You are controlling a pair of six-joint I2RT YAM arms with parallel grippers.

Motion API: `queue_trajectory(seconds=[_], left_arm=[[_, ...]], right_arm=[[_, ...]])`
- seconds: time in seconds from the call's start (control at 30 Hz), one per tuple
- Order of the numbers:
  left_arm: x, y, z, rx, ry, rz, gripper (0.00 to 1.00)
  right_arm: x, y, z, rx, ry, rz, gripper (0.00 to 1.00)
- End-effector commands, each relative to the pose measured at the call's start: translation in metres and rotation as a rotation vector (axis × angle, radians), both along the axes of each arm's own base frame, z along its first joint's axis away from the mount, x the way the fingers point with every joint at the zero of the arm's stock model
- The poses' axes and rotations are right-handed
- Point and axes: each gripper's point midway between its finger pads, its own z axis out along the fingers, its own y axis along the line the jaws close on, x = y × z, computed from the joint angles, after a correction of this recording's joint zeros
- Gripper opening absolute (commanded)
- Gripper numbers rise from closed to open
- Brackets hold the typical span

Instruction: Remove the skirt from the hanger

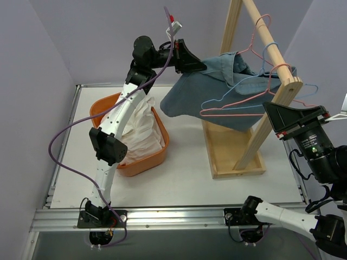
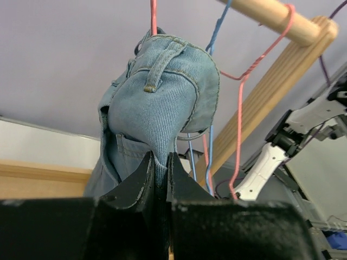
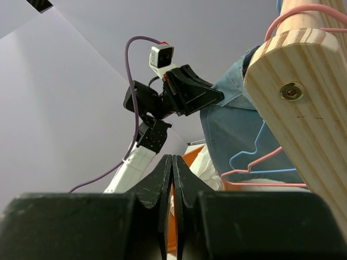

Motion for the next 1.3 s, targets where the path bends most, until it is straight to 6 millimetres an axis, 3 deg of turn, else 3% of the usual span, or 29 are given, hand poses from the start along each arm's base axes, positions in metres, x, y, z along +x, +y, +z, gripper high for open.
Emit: queue_trajectory(seconds=[0.0,0.2,0.43,0.5,0.67,0.7,0.77,0.8,0.83,0.87,0.9,0.93,0.97,1.0,1.03,1.07,1.1,1.27], left_arm=[[-0.049,0.031,0.081,-0.180,-0.198,-0.058,0.02],[-0.054,0.038,0.094,-0.243,-0.200,-0.080,0.02],[-0.049,0.073,0.110,-0.330,-0.207,-0.069,0.02],[-0.038,0.086,0.108,-0.354,-0.141,-0.060,0.02],[-0.047,0.102,0.104,-0.357,-0.155,-0.079,0.02],[-0.059,0.109,0.113,-0.366,-0.177,-0.075,0.02],[-0.044,0.109,0.093,-0.332,-0.141,-0.034,0.02],[-0.053,0.118,0.100,-0.330,-0.160,-0.012,0.02],[-0.041,0.116,0.082,-0.293,-0.091,0.009,0.02],[-0.040,0.119,0.077,-0.277,-0.081,0.025,0.02],[-0.051,0.127,0.084,-0.272,-0.115,0.047,0.02],[-0.052,0.129,0.078,-0.249,-0.096,0.059,0.02],[-0.044,0.130,0.057,-0.220,-0.073,0.089,0.02],[-0.063,0.137,0.067,-0.218,-0.112,0.103,0.02],[-0.061,0.142,0.060,-0.188,-0.074,0.131,0.02],[-0.058,0.144,0.043,-0.157,-0.081,0.160,0.02],[-0.076,0.150,0.051,-0.152,-0.115,0.173,0.02],[-0.094,0.162,0.024,-0.038,-0.112,0.238,0.02]], right_arm=[[0.005,0.004,0.006,0.015,0.003,-0.010,0.00],[0.007,0.002,0.004,0.003,0.015,-0.028,0.00],[0.009,0.003,-0.001,-0.014,0.028,-0.036,0.00],[0.011,0.006,-0.003,-0.025,0.038,-0.035,0.00],[0.013,0.010,-0.006,-0.047,0.043,-0.029,0.00],[0.014,0.013,-0.006,-0.052,0.043,-0.027,0.00],[0.017,0.019,-0.008,-0.072,0.043,-0.017,0.00],[0.020,0.029,-0.010,-0.095,0.048,0.000,0.00],[0.021,0.033,-0.008,-0.103,0.045,0.006,0.00],[0.024,0.038,-0.009,-0.124,0.046,0.012,0.01],[0.031,0.053,-0.012,-0.154,0.054,0.032,0.04],[0.031,0.056,-0.005,-0.154,0.043,0.039,0.08],[0.040,0.069,-0.010,-0.184,0.056,0.045,0.11],[0.043,0.075,-0.010,-0.205,0.056,0.049,0.17],[0.044,0.078,-0.004,-0.203,0.044,0.056,0.20],[0.053,0.090,-0.010,-0.230,0.057,0.058,0.22],[0.057,0.095,-0.009,-0.240,0.053,0.056,0.25],[0.083,0.131,-0.016,-0.287,0.069,0.060,0.32]])
